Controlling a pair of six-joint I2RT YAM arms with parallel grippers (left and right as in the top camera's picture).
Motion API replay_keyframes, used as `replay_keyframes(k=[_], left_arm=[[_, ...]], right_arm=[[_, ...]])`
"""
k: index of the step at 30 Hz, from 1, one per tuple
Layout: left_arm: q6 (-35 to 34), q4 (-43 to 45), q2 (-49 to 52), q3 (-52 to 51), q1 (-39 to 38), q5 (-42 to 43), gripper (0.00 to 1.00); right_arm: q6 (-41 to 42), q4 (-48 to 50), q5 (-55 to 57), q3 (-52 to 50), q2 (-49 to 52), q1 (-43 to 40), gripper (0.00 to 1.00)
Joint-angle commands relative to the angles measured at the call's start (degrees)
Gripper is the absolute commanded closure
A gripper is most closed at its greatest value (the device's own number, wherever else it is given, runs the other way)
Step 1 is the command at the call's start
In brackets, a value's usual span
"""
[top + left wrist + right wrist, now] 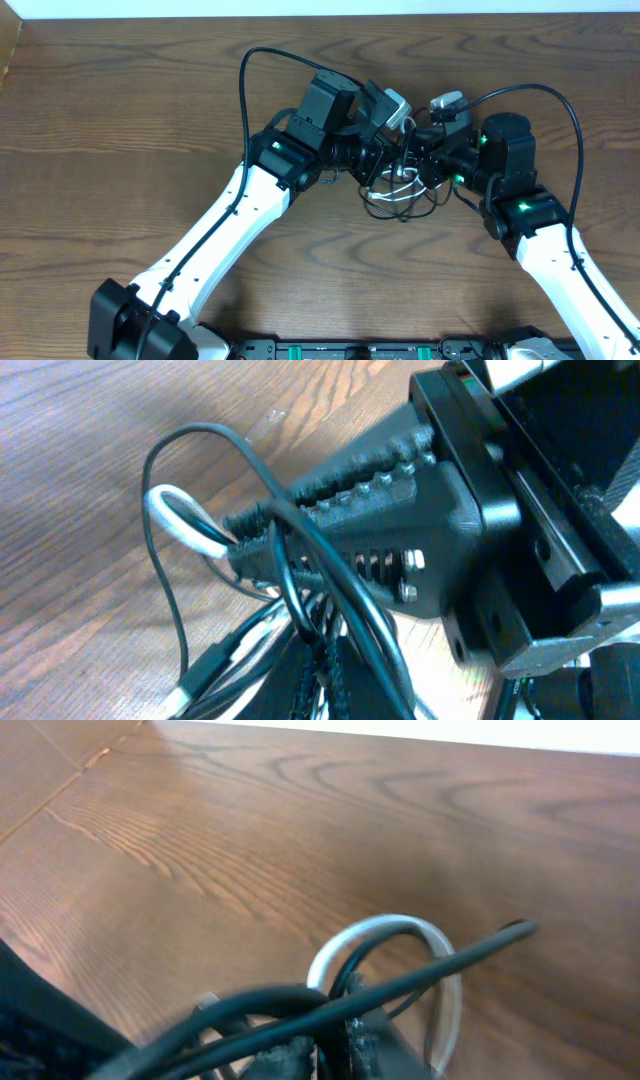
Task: Untangle cables
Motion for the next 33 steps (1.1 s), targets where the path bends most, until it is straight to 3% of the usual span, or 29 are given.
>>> replay_keyframes(k=[1,9,11,13,15,20,26,33], left_arm=[[-0.6,0.8,0.4,0.0,-0.9,1.4,0.92],[-3.5,2.7,0.4,0.0,-0.9,2.3,0.92],[-3.6,3.1,0.4,0.0,-0.9,2.9,0.92],[-3.5,3.1,0.4,0.0,-0.9,2.9,0.92],[-3.5,3.1,0.4,0.0,-0.9,2.9,0.92],[-3.5,3.1,0.4,0.0,-0.9,2.8,0.92],[-3.5,3.1,0.4,0.0,-0.9,2.4,0.92],[-3.5,3.1,0.4,0.0,-0.9,2.4,0.92]], right_arm=[[-0.2,0.6,-1.9,0.6,-0.7,0.2,0.8],[-0.2,0.6,-1.9,0.6,-0.7,0.3,0.72],[-0.2,0.6,-1.9,0.6,-0.7,0.3,0.61],[-0.2,0.6,-1.9,0.6,-0.7,0.3,0.38],[-0.2,0.7,-1.9,0.6,-0.7,0.3,0.24],[0.7,0.7,-2.1,0.6,-0.7,0.3,0.09],[0.9,2.0,-7.4,0.6,-0.7,0.3,0.01],[1.6,3.0,-17.8,0.6,-0.7,0.3,0.01]])
